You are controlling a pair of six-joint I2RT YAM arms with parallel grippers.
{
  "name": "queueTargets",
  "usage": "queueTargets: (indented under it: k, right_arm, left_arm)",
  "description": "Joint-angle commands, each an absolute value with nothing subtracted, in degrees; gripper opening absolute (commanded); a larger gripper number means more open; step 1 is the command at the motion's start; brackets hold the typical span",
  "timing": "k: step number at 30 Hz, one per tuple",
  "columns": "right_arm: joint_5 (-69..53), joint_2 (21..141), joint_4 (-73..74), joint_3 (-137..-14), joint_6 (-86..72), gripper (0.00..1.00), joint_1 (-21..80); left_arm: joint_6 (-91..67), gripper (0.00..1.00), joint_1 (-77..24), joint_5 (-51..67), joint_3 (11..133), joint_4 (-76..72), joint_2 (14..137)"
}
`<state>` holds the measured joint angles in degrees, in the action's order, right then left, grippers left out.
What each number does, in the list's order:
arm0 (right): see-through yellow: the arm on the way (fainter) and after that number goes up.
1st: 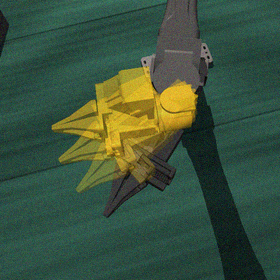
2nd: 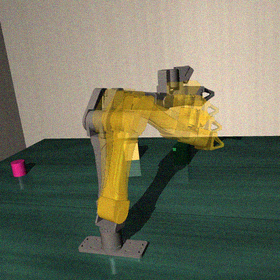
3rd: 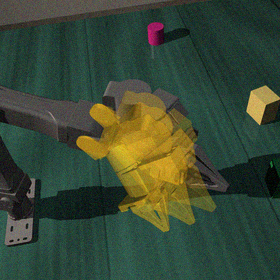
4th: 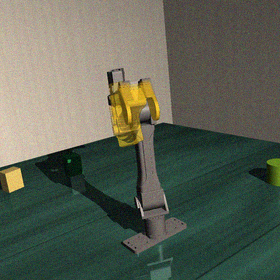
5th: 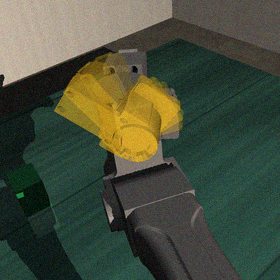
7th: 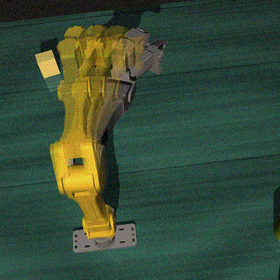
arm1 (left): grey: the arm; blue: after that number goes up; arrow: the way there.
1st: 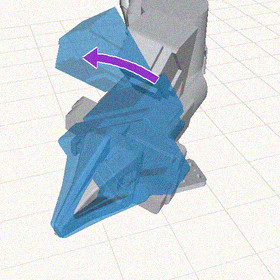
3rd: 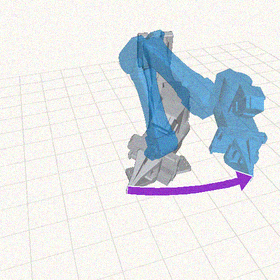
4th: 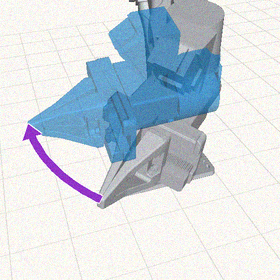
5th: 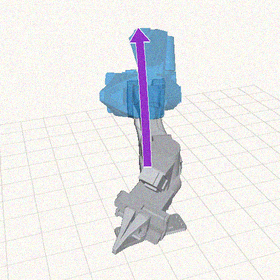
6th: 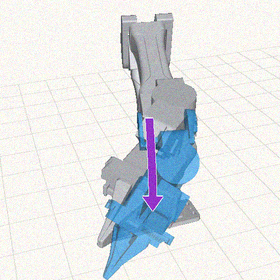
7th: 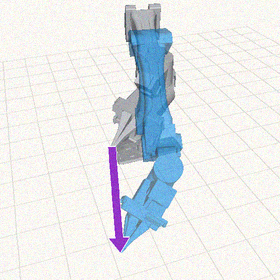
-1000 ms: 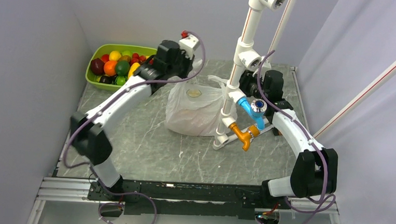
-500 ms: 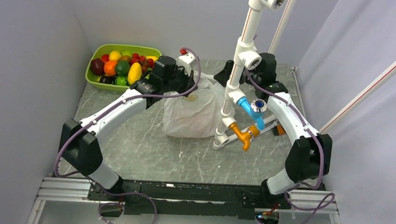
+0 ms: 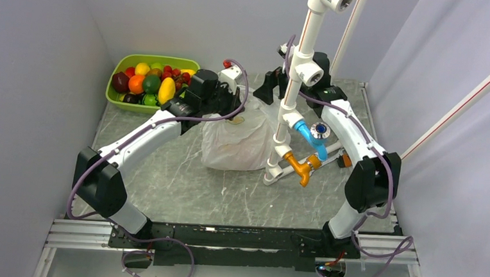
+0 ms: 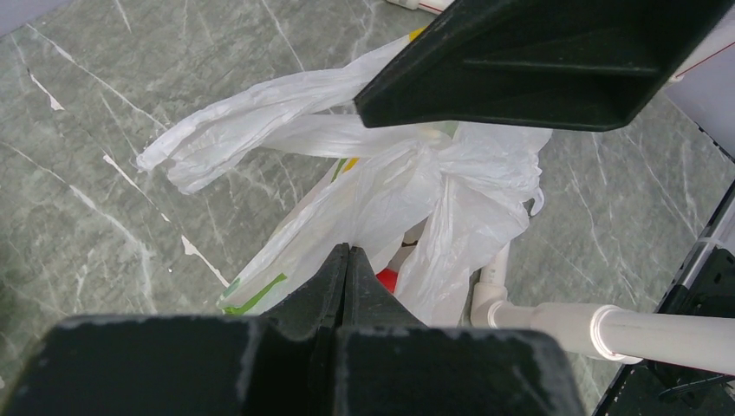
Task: Take the fake fruits out of the plastic bag
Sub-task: Adjust the plastic bag at the center of the board.
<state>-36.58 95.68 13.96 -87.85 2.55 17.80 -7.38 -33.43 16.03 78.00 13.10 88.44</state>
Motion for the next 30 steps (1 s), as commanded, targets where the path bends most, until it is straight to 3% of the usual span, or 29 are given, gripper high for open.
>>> queueTargets:
  k: [1, 11, 18, 23, 30]
  right_arm:
    - [-41.34, 98.87, 15.60, -93.15, 6.46, 0.98, 18.87]
    - [-44.65, 103.17, 10.80, -96.54, -1.32, 0.71, 21.12]
    - [-35.46, 98.13, 3.01, -90.63, -8.68, 0.28, 20.33]
    - [-41.62, 94.52, -8.00, -85.32, -23.70, 0.00, 12.56]
    - [-45.42, 94.75, -13.46, -83.59, -30.25, 0.00, 2.91]
  left_arm:
    - [-8.30, 0.00, -33.58, 16.58, 78.23, 11.96, 87.59]
    - [-7.91, 0.00, -33.63, 15.90, 78.30, 12.25, 88.11]
    - [-8.28, 0.00, -33.58, 14.45, 78.40, 12.63, 88.46]
    - [-9.01, 0.00, -33.53, 10.90, 79.38, 14.28, 88.53]
    - [-18.36, 0.00, -27.85, 15.03, 81.90, 12.71, 89.84]
